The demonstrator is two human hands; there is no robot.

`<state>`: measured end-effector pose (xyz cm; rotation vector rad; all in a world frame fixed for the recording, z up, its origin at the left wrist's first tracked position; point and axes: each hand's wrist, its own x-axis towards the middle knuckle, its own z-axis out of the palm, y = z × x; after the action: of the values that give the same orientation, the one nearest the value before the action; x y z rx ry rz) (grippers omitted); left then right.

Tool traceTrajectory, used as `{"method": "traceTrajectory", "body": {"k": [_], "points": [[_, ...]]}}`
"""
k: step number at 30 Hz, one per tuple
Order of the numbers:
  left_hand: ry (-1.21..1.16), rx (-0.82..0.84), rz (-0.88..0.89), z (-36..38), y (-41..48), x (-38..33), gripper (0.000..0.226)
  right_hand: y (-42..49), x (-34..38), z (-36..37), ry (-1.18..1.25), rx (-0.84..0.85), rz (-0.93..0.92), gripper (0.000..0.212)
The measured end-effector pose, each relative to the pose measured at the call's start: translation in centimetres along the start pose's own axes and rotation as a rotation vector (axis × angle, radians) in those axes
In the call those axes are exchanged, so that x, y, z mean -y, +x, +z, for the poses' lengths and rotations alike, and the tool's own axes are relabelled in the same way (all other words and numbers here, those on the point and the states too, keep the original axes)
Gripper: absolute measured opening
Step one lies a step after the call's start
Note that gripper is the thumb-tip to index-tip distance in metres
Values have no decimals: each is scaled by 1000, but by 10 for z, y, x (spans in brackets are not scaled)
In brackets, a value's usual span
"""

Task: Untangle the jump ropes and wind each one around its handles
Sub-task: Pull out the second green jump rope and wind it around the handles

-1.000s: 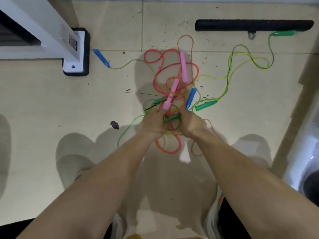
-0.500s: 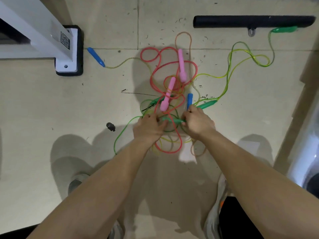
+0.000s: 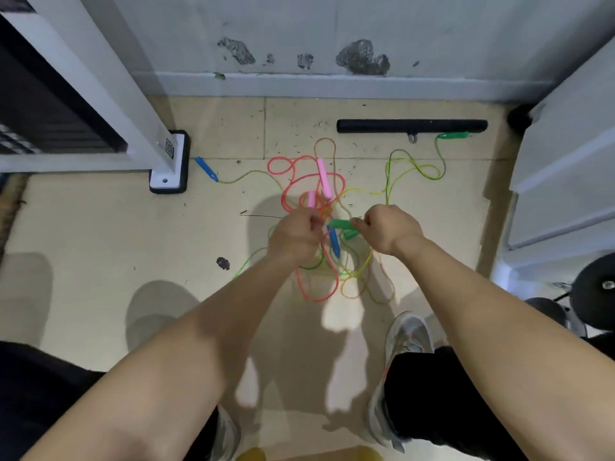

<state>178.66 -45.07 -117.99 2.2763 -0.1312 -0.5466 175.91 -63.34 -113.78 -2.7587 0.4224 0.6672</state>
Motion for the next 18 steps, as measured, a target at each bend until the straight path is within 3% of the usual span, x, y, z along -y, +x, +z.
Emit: {"method": "traceTrajectory", "body": {"k": [3,6,9,14,16,18], "points": [[-20,21,111,-19,-24,-25,44,-31,12,-26,365,-39,-60,62],[-274,150,46,-41,-45,-45,64,-65,29,-51,702,17,-125,53],[-366,366,84,-57,-64,-53,54,-94,52,-75,1017,52,-114,42],[-120,480,157,-68,-95,-51,8,-124,88,-124,1540,-30,-62,39],[166,454,111,-74,-102,-36,20,-129,90,-140,1662,-76,-45,40],[180,378,41,-82,-109,-23,36,-129,86,-146,1672,-124,-22,40]]}}
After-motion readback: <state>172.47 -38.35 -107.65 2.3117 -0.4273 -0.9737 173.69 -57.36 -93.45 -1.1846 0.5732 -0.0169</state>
